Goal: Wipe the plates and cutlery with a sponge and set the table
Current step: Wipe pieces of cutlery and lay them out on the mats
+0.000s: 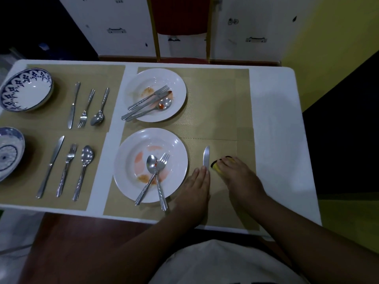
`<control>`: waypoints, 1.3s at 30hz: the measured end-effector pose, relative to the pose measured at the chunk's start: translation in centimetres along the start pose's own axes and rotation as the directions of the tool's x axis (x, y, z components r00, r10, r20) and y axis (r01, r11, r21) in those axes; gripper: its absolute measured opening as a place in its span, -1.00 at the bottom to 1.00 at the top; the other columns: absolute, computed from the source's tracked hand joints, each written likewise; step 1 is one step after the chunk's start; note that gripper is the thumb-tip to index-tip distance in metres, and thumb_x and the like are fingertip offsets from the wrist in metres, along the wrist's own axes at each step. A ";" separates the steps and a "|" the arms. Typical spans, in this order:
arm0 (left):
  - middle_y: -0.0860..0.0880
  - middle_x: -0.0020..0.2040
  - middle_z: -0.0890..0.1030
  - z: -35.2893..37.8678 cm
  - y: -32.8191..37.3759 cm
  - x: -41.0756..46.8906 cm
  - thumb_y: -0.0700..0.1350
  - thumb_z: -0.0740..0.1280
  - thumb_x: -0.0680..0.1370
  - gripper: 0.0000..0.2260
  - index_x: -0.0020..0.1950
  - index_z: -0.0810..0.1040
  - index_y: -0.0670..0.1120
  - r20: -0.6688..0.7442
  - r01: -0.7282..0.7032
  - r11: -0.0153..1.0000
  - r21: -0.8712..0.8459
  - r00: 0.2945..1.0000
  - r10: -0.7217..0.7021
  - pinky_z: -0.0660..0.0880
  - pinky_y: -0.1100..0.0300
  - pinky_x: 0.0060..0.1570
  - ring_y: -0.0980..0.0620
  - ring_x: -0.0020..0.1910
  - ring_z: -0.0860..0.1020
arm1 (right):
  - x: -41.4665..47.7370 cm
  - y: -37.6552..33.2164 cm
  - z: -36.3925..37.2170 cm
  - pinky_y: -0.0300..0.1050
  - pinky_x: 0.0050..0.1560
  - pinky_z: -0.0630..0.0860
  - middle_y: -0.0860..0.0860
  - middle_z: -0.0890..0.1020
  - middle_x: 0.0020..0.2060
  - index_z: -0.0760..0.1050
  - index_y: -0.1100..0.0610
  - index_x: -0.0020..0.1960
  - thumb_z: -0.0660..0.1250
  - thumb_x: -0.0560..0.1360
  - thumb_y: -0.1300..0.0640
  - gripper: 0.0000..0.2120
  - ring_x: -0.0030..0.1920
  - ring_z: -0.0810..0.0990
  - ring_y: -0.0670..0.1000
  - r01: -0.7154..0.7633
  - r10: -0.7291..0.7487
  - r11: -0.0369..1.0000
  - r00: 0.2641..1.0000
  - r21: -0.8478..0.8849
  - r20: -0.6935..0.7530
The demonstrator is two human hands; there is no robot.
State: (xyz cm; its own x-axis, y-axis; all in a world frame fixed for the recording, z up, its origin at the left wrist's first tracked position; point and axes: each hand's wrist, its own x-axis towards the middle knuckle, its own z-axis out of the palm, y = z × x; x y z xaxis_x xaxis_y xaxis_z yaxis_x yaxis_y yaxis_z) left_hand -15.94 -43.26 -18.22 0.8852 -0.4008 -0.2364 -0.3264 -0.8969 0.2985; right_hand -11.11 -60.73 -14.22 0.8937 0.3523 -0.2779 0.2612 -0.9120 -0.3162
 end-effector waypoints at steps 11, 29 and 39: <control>-0.23 0.46 0.47 -6.4 -2.3 -3.5 -0.07 0.25 0.59 -0.50 0.49 0.41 -0.26 -0.278 0.069 0.976 -0.207 0.952 -0.126 0.24 -0.07 0.48 -0.19 0.45 0.44 | 0.8 -2.1 -0.1 -0.05 0.35 0.35 -0.01 0.48 0.34 0.41 0.07 0.39 0.34 0.40 0.40 -0.40 0.35 0.41 0.03 0.026 0.041 0.971 0.961 0.236 -0.275; -0.04 -0.09 0.69 -9.1 -12.1 -6.7 -0.20 0.33 0.61 -0.81 0.22 0.58 -0.11 0.156 0.492 0.426 -0.759 0.774 -0.614 0.60 0.26 -0.19 0.05 -0.19 0.66 | 4.5 -14.9 -0.8 -0.54 0.18 0.26 -0.01 0.62 0.15 0.57 0.08 0.23 0.27 0.32 0.47 -0.45 0.13 0.39 -0.33 0.269 -0.149 0.896 0.932 0.353 -0.332; -0.18 -0.24 0.58 -12.8 -12.1 -9.2 -0.32 0.25 0.62 -0.74 0.02 0.75 -0.17 0.470 0.433 -0.186 -0.882 0.774 -0.424 0.46 0.16 -0.26 0.00 -0.32 0.48 | 6.3 -17.4 -1.1 0.01 -0.05 0.57 0.08 0.65 0.07 0.54 0.07 0.17 0.21 0.25 0.31 -0.50 -0.02 0.63 0.18 0.362 -0.326 0.926 0.909 0.106 -0.261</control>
State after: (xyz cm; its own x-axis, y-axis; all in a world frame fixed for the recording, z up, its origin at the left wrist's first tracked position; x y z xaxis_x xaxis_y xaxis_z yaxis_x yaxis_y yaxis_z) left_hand -15.86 -26.31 -7.81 0.6677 -0.0174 -0.7442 0.7367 0.1586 0.6573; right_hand -9.60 -42.90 -9.53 0.8221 0.5627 0.0869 0.5271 -0.6946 -0.4895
